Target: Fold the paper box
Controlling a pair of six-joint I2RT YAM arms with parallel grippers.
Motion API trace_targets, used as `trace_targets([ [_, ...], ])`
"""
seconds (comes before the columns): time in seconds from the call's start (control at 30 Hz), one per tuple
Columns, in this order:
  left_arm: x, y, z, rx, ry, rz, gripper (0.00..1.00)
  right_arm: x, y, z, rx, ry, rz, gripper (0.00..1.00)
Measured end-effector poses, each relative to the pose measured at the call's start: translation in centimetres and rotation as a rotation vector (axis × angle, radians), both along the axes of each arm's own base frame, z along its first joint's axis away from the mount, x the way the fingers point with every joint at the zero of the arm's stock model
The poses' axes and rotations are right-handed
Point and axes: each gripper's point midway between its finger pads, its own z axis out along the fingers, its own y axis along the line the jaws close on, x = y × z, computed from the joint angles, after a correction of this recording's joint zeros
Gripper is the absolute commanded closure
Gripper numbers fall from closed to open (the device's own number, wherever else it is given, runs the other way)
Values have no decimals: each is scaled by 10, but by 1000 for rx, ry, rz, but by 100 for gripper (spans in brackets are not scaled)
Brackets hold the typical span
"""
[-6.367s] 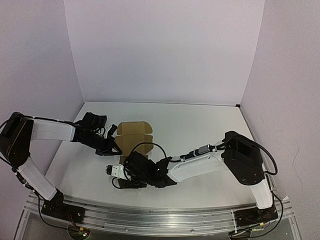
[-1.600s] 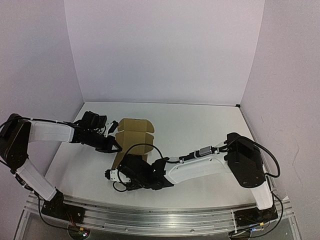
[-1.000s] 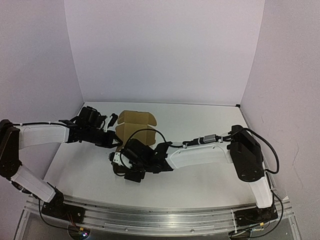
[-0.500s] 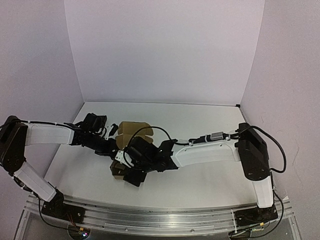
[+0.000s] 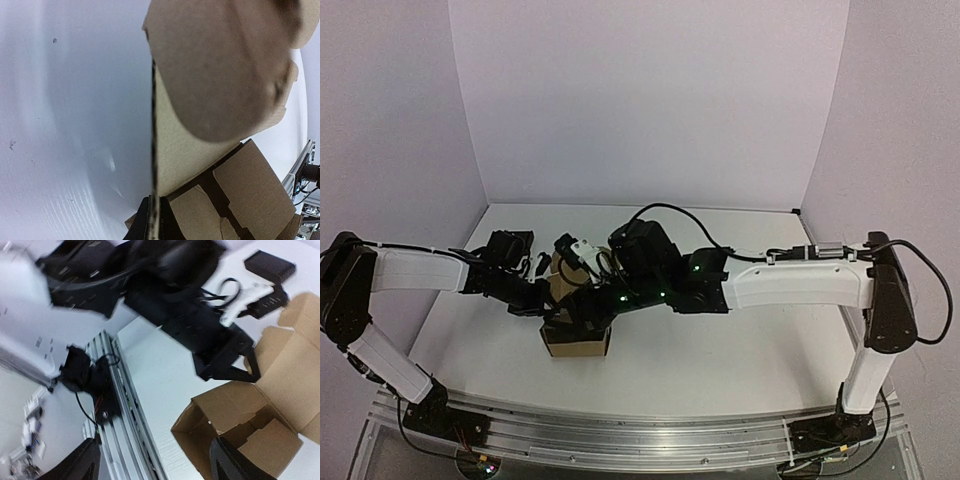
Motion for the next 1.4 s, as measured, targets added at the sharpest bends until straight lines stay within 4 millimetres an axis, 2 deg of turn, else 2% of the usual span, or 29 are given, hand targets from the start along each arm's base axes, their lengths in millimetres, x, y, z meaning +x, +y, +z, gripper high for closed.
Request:
trace_targets([
  [0.1,2,0,1,-4,-3,16,100,43,0,-17,39,257,-218,34],
  [0.2,3,0,2,-19,-14,28,100,79,-8,-57,26,479,-428,33],
  [0.27,4,-1,7,-45,-38,38,100,94,-19,-87,-9,571,-548,32],
  [0.37,5,-4,19,-98,-94,43,100,98,-29,-111,-54,630,-653,31],
  [0.57,6,-8,32,-169,-166,47,100,93,-21,-115,-43,680,-685,31],
  [0.8,7,-13,38,-214,-189,38,100,86,-16,-149,-113,707,-670,30],
  [0.9,7,-15,39,-224,-192,32,100,84,-2,-153,-119,718,-611,30],
  [1.0,6,-15,35,-224,-181,26,100,79,8,-147,-102,719,-532,31],
  [1.23,2,-16,27,-230,-154,21,100,67,34,-113,22,671,-315,34],
  [1.4,0,-18,27,-248,-139,14,100,49,48,-93,58,660,-189,35],
])
